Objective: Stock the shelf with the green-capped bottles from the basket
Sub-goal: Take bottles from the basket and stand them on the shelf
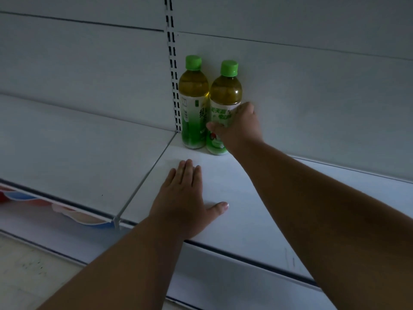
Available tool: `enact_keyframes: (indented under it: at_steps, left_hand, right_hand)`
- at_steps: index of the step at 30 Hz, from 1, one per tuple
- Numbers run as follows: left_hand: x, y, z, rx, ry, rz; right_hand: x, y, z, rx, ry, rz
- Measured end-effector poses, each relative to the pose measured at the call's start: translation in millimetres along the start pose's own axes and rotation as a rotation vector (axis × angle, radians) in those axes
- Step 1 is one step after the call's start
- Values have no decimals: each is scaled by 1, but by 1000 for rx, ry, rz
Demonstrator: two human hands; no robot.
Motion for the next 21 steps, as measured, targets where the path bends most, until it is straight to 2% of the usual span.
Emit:
enact_keyframes:
  at_steps: [3,6,9,11,13,17,21]
  left_hand:
    - [1,2,0,-1,-12,22]
    - [11,-5,3,23,-145,29]
    - [47,-41,21,90,-244,-127]
    - [78,-87,41,134,-152,-239]
    - [102,-141,62,187,-35,-258]
    - [127,-275,102,359,184,-172]
    - [132,-420,119,626,222,-91]
  right_hand:
    - [16,-35,-4,77,-96,-18]
    - [23,-83,0,229,-241,81]
    - [14,-126,13,377,-457,241]
    - [0,-159,33,504,-568,309]
    - [-23,-199,59,635,-622,373]
    - [-71,-299,124,901,-647,448]
    - [-110,-420,173,1125,-626,576]
Point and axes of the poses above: each hand's wrist, its own y-axis towards the middle knuckle, its own x-axis out of the back of the hand, z = x × y, the point moved 10 cm from there along y, towards the middle knuckle, and after that the axes turned 8 degrees about -x, right-handed, at the moved point
